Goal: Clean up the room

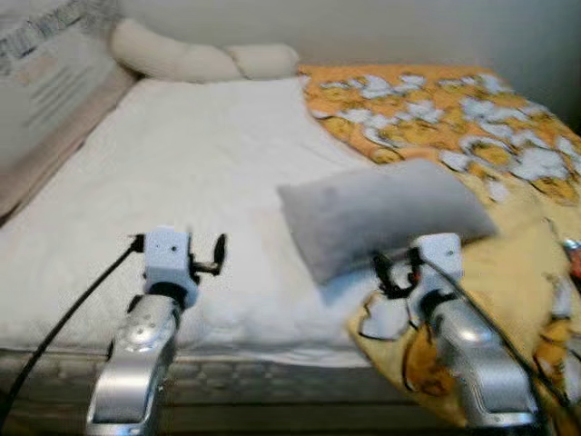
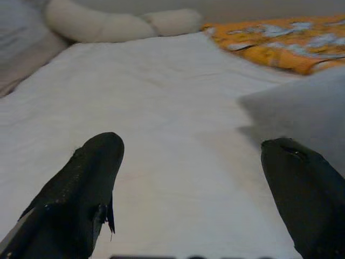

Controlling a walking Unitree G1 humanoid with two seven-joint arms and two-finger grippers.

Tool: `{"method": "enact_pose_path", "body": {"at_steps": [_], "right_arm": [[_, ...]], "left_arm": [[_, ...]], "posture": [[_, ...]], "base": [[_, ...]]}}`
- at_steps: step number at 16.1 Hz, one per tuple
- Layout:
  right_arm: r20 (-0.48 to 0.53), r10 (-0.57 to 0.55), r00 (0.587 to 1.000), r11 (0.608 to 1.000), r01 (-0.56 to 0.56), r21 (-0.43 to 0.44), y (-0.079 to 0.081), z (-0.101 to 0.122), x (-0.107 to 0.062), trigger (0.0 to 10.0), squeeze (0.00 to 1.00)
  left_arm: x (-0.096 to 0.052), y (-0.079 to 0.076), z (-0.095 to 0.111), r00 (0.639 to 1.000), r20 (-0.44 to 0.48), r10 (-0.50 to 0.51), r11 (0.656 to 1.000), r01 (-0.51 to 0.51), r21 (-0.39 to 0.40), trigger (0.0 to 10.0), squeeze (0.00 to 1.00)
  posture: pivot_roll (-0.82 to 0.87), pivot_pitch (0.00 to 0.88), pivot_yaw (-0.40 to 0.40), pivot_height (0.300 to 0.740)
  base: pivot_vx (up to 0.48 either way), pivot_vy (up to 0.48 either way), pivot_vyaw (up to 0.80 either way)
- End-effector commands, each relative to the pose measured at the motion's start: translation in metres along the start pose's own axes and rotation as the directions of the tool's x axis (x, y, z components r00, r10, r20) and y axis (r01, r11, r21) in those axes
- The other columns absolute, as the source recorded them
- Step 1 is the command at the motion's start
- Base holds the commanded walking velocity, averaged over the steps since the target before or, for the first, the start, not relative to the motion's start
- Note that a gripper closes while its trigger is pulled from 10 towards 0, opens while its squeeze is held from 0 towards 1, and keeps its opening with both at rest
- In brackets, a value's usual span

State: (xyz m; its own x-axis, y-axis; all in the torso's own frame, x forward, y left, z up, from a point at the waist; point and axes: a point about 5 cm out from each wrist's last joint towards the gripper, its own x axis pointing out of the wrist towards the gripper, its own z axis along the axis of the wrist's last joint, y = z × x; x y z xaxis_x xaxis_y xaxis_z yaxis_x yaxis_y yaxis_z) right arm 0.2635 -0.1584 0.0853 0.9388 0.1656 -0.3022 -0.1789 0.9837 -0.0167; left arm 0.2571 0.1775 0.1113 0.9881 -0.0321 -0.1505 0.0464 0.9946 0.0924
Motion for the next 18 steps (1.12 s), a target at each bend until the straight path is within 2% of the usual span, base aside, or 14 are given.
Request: {"method": "enact_pose_path", "body": {"at_steps": [1,14,18], "right_arm": [[0.007,-0.01,1.0,1.0,0.01,-0.012,-0.004,0.002,0.001,10.0,1.0],[0.006,-0.01,1.0,1.0,0.01,-0.002,-0.002,0.0,0.001,10.0,1.0],[0.01,-0.028,1.0,0.999,0.027,0.038,-0.003,0.002,0.0,10.0,1.0]], "left_arm": [[0.001,-0.001,0.001,1.0,0.005,-0.004,1.0,0.004,0.002,10.0,0.0],[-0.001,-0.007,-0.002,0.999,0.002,-0.047,0.999,0.047,0.011,10.0,0.0],[-0.003,-0.011,-0.001,0.997,0.008,-0.077,0.997,0.077,-0.01,10.0,0.0]], "posture": [[-0.07,0.0,-0.021,0.74],[-0.07,0.0,-0.018,0.74],[-0.08,0.0,-0.011,0.74]], "base": [[0.311,0.0,0.0],[0.303,0.0,0.0],[0.0,0.0,0.0]]}}
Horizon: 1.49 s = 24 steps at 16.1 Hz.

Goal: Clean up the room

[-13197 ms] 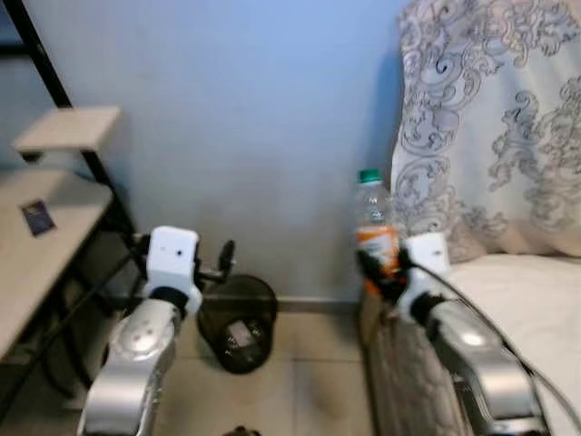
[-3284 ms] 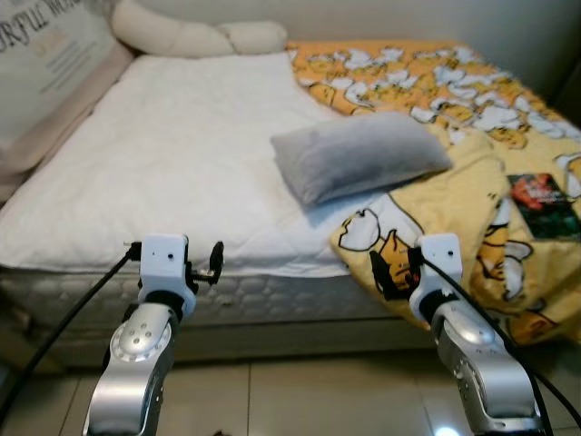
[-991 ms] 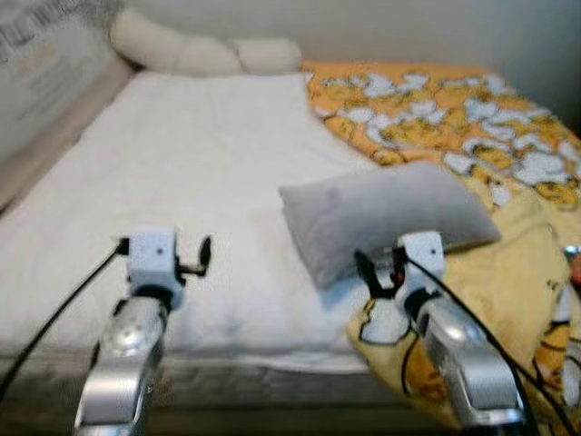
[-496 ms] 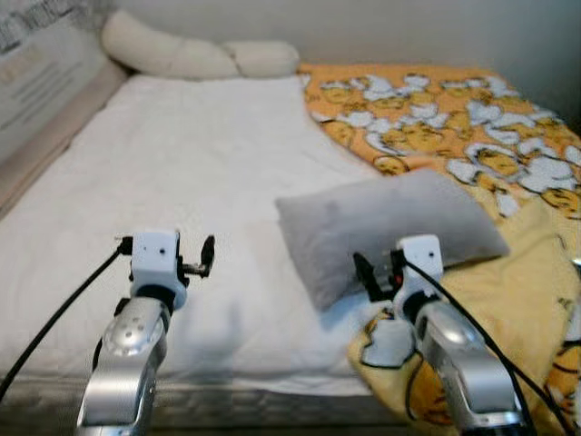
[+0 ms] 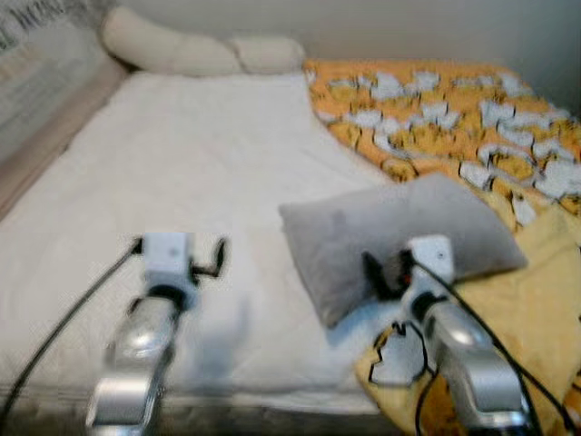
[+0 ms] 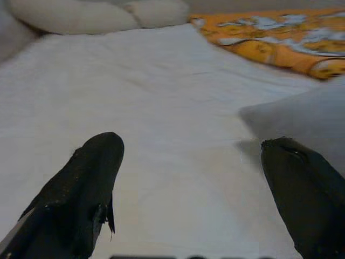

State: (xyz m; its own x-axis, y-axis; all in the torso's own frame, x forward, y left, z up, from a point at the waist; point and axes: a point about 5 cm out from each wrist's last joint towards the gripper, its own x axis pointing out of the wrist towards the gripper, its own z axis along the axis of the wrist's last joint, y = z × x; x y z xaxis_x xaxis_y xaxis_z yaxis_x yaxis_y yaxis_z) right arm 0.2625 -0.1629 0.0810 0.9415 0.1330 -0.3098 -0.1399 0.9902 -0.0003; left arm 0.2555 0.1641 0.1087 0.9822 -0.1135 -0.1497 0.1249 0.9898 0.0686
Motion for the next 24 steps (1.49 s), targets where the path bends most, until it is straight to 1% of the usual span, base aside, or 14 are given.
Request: {"method": "enact_pose_path", "body": {"at_steps": [1,3,5,8,11,13,15,17,18,19,20,21,22,24], "right_arm": [[0.021,-0.002,1.0,1.0,0.002,0.022,0.001,0.008,0.001,10.0,1.0],[-0.019,-0.082,0.996,0.987,0.084,0.136,-0.007,0.009,0.002,10.0,1.0],[-0.046,-0.126,0.991,0.972,0.133,0.194,-0.012,0.008,0.002,10.0,1.0],[-0.103,-0.188,0.977,0.89,0.213,0.403,-0.022,0.014,0.013,10.0,1.0],[-0.193,-0.243,0.951,0.831,0.307,0.464,-0.034,0.008,0.022,10.0,1.0],[-0.264,-0.248,0.932,0.78,0.354,0.516,-0.035,0.01,0.035,10.0,1.0],[-0.285,-0.198,0.938,0.745,0.333,0.578,-0.035,0.015,0.06,10.0,1.0],[-0.313,-0.153,0.937,0.734,0.32,0.599,-0.031,0.015,0.071,10.0,0.98],[-0.338,-0.138,0.931,0.684,0.336,0.647,-0.029,0.015,0.078,10.0,0.46],[-0.365,-0.145,0.919,0.64,0.369,0.674,-0.028,0.013,0.082,10.0,0.0],[-0.374,-0.153,0.915,0.628,0.382,0.678,-0.028,0.013,0.083,10.0,0.0],[-0.428,-0.163,0.889,0.588,0.436,0.681,-0.028,0.009,0.085,4.8,0.0],[-0.458,-0.162,0.874,0.564,0.463,0.684,-0.027,0.005,0.085,0.0,0.0],[-0.472,-0.159,0.867,0.549,0.475,0.688,-0.025,0.001,0.086,0.0,0.0]], "left_arm": [[-0.002,0.001,0.0,1.0,0.0,-0.004,1.0,0.004,0.011,10.0,0.0],[-0.004,-0.005,0.002,0.998,0.013,-0.058,0.998,0.058,0.037,10.0,0.0],[-0.005,-0.009,0.004,0.996,0.02,-0.09,0.995,0.089,0.043,10.0,0.0],[-0.004,-0.021,0.011,0.97,0.018,-0.244,0.968,0.243,0.07,10.0,0.0],[-0.003,-0.022,0.013,0.95,0.005,-0.313,0.946,0.312,0.091,10.0,0.0],[-0.001,-0.022,0.014,0.918,-0.026,-0.396,0.912,0.396,0.112,10.0,0.0],[0.005,-0.025,0.015,0.89,-0.037,-0.455,0.88,0.456,0.134,10.0,0.0],[0.006,-0.023,0.017,0.893,-0.036,-0.449,0.882,0.45,0.14,10.0,0.0],[0.006,-0.022,0.018,0.892,-0.035,-0.451,0.882,0.452,0.134,10.0,0.0],[0.005,-0.022,0.017,0.883,-0.045,-0.467,0.874,0.469,0.125,10.0,0.0],[0.005,-0.022,0.017,0.879,-0.051,-0.474,0.87,0.477,0.124,10.0,0.0],[0.003,-0.029,0.015,0.836,-0.081,-0.543,0.827,0.549,0.122,10.0,0.0],[0.002,-0.031,0.015,0.819,-0.089,-0.567,0.809,0.574,0.123,10.0,0.0],[0.001,-0.028,0.012,0.819,-0.119,-0.562,0.814,0.572,0.097,10.0,0.0]], "posture": [[-0.08,0.0,-0.014,0.74],[-0.07,0.0,-0.022,0.74],[-0.07,0.0,-0.02,0.74],[-0.07,0.0,-0.017,0.74],[-0.05,0.0,-0.028,0.74],[-0.07,0.0,-0.009,0.74],[-0.04,0.0,-0.027,0.74],[-0.03,0.0,-0.036,0.74],[-0.03,0.0,-0.029,0.74],[-0.04,0.0,-0.015,0.74],[-0.04,0.0,-0.015,0.74],[-0.04,0.0,-0.02,0.74],[-0.03,0.0,-0.023,0.74],[-0.03,0.0,-0.025,0.74]], "base": [[0.0,0.0,0.0],[0.0,0.0,0.0],[0.0,0.0,0.0],[0.0,0.0,0.0],[0.0,0.0,0.0],[0.0,0.0,0.0],[0.0,0.0,0.0],[0.0,0.0,0.0],[0.0,0.0,0.0],[0.0,0.0,0.0],[0.0,0.0,0.0],[0.0,0.0,0.0],[0.0,0.0,0.0],[0.0,0.0,0.0]]}}
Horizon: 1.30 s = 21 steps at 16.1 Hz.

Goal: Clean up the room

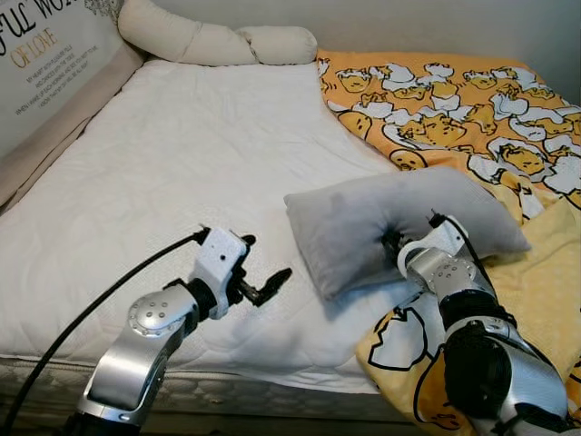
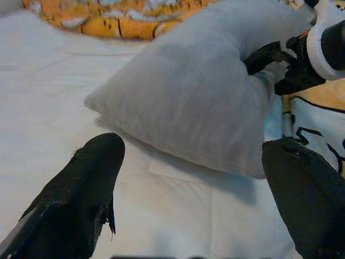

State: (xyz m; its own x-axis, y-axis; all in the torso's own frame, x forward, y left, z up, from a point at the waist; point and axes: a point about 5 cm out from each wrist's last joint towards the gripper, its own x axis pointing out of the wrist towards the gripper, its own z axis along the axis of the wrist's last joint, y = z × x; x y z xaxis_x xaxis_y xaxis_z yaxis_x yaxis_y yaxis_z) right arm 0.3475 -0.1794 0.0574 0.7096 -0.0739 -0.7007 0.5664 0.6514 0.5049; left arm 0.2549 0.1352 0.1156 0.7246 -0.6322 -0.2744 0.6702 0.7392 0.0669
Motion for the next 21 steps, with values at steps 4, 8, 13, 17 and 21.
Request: {"method": "enact_pose_path", "body": {"at_steps": [4,8,13,17,21], "right_arm": [[-0.023,0.01,1.0,1.0,-0.009,0.026,0.008,-0.003,0.001,0.0,0.0],[-0.028,0.009,1.0,0.998,-0.007,0.055,0.006,-0.004,0.002,0.0,0.0],[-0.03,-0.001,1.0,0.999,0.002,0.037,0.003,-0.006,0.003,0.0,0.0],[-0.005,0.013,1.0,1.0,-0.013,-0.007,0.002,-0.003,0.003,0.0,0.0],[0.0,0.033,0.999,0.999,-0.033,-0.034,0.003,-0.002,0.004,0.0,0.0]], "left_arm": [[0.001,-0.003,0.004,0.999,-0.023,-0.049,0.998,0.048,-0.032,10.0,0.0],[0.0,-0.001,0.002,0.999,-0.034,-0.012,1.0,0.012,-0.004,10.0,0.0],[-0.002,0.002,-0.001,0.999,-0.039,0.023,1.0,-0.022,0.013,10.0,0.0],[-0.005,0.003,-0.003,0.998,-0.033,0.054,0.998,-0.055,-0.009,10.0,0.0],[-0.013,0.003,-0.007,0.997,-0.045,0.063,0.998,-0.064,-0.014,10.0,0.0]], "posture": [[-0.04,0.0,-0.012,0.74],[-0.04,0.0,-0.018,0.74],[-0.03,0.0,-0.029,0.74],[-0.04,0.0,-0.019,0.74],[-0.01,0.0,-0.057,0.74]], "base": [[0.0,0.0,0.0],[0.0,0.0,0.0],[0.0,0.0,0.0],[0.0,0.0,0.0],[0.0,0.0,0.0]]}}
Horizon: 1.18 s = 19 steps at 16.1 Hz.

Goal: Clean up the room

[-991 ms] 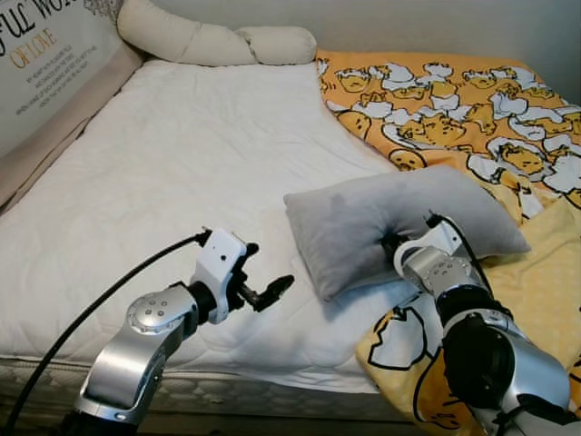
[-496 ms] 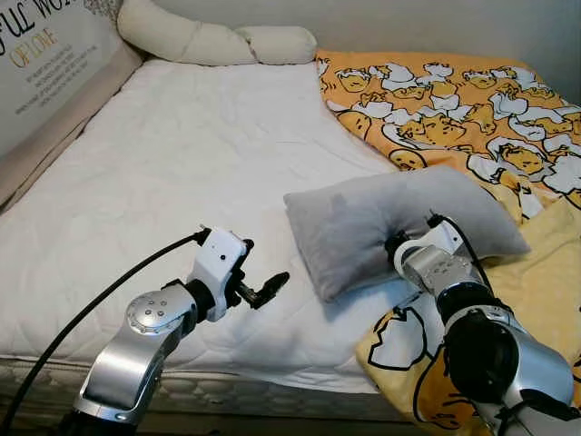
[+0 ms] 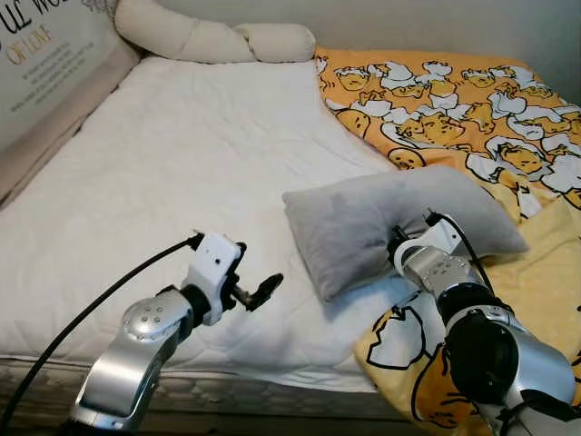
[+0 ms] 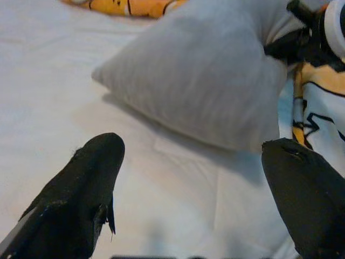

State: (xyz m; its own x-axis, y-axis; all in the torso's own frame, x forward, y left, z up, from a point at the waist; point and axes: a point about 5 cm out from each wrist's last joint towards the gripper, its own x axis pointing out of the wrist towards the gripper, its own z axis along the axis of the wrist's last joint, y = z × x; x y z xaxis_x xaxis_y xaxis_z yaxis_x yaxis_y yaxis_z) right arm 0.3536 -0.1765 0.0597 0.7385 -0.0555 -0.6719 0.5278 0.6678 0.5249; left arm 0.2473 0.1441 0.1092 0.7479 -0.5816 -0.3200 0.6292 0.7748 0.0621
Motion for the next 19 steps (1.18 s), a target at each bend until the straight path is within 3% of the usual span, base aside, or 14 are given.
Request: {"method": "enact_pose_path", "body": {"at_steps": [1,6,8,11,15,17,18,19], "right_arm": [[-0.01,-0.011,1.0,1.0,0.011,-0.023,-0.003,-0.004,0.001,0.0,0.0],[0.017,0.022,1.0,0.997,-0.02,-0.08,0.005,0.003,0.0,0.0,0.0],[0.033,0.036,0.999,0.993,-0.033,-0.109,0.008,0.006,-0.001,0.0,0.0],[0.058,0.039,0.998,0.99,-0.03,-0.138,0.01,0.013,-0.002,0.0,0.0],[0.093,0.078,0.993,0.976,-0.057,-0.211,0.015,0.018,-0.004,0.0,0.0],[0.098,0.3,0.949,0.895,-0.245,-0.373,0.063,0.028,-0.015,0.0,0.0],[0.112,0.403,0.908,0.835,-0.315,-0.452,0.088,0.038,-0.025,0.0,0.0],[0.108,0.476,0.873,0.793,-0.373,-0.482,0.106,0.043,-0.032,0.0,0.0]], "left_arm": [[-0.006,0.0,0.001,1.0,0.004,0.004,1.0,-0.004,-0.002,10.0,0.0],[-0.017,-0.001,-0.012,0.996,-0.073,-0.044,0.999,0.046,0.016,10.0,0.0],[-0.019,-0.001,-0.013,0.996,-0.077,-0.051,0.999,0.051,0.005,10.0,0.0],[-0.019,-0.004,-0.008,0.989,-0.051,-0.139,0.99,0.138,-0.029,10.0,0.0],[-0.026,0.008,-0.014,0.996,-0.079,-0.049,0.999,0.048,-0.017,10.0,0.0],[-0.038,0.031,-0.015,0.992,-0.09,0.085,0.996,-0.086,-0.007,10.0,0.0],[-0.042,0.044,-0.014,0.985,-0.09,0.149,0.989,-0.149,0.017,10.0,0.0],[-0.045,0.052,-0.012,0.978,-0.084,0.192,0.981,-0.19,0.025,10.0,0.0]], "posture": [[0.0,0.0,-0.061,0.74],[0.01,0.0,-0.065,0.74],[0.0,0.0,-0.062,0.74],[-0.01,0.0,-0.056,0.74],[-0.01,0.0,-0.048,0.74],[-0.02,0.0,-0.029,0.74],[-0.02,0.0,-0.032,0.74],[-0.01,0.0,-0.029,0.74]], "base": [[0.0,0.0,0.0],[0.0,0.0,0.0],[0.0,0.0,0.0],[0.0,0.0,0.0],[0.0,0.0,0.0],[0.0,0.0,0.0],[0.0,0.0,0.0],[0.0,0.0,0.0]]}}
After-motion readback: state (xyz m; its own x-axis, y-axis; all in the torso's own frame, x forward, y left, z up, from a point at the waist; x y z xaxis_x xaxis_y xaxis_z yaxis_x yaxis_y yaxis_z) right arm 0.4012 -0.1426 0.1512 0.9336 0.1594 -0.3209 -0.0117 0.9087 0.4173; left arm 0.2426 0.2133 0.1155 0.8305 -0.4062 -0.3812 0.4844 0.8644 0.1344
